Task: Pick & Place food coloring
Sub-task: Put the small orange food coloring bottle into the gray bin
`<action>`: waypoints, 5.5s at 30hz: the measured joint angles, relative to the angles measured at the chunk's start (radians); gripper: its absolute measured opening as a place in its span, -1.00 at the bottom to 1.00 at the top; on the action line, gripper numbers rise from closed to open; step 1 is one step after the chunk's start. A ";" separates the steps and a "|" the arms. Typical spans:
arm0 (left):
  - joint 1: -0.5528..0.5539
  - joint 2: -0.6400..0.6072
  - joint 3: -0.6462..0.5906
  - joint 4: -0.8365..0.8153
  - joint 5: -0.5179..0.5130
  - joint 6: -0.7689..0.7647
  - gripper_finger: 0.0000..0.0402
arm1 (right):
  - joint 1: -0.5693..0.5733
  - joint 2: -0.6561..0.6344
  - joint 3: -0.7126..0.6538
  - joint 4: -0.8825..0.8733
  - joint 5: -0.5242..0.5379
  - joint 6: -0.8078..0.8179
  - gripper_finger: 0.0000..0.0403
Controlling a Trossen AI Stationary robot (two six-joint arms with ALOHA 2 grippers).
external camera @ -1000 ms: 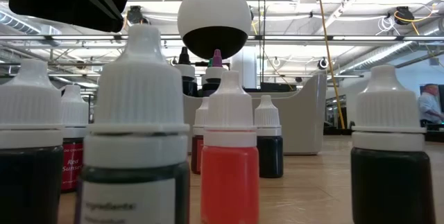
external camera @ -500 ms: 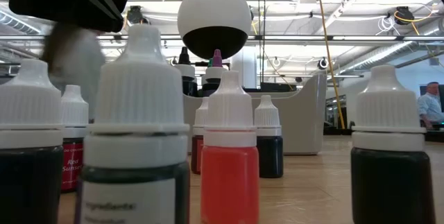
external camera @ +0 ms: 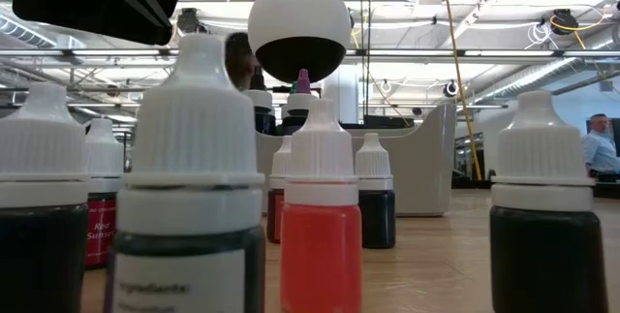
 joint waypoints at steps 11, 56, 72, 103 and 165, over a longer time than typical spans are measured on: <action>0.000 0.000 0.000 0.000 0.000 0.011 -0.82 | -0.044 -0.185 -0.001 -0.059 -0.001 -0.147 -0.76; 0.038 0.000 0.000 0.066 0.000 0.057 -0.82 | -0.633 -0.337 -0.320 0.117 -0.103 -0.199 -0.76; 0.047 0.000 0.000 0.066 0.058 0.056 -0.82 | -0.634 -0.174 -0.122 -0.061 -0.071 -0.146 -0.76; 0.047 0.000 0.000 0.045 0.060 0.056 -0.82 | -0.635 -0.194 -0.124 -0.079 -0.027 -0.123 -0.36; -0.230 0.482 0.850 -0.865 -0.062 -0.748 -0.82 | -0.351 -1.104 -0.843 0.390 0.137 -0.443 -0.99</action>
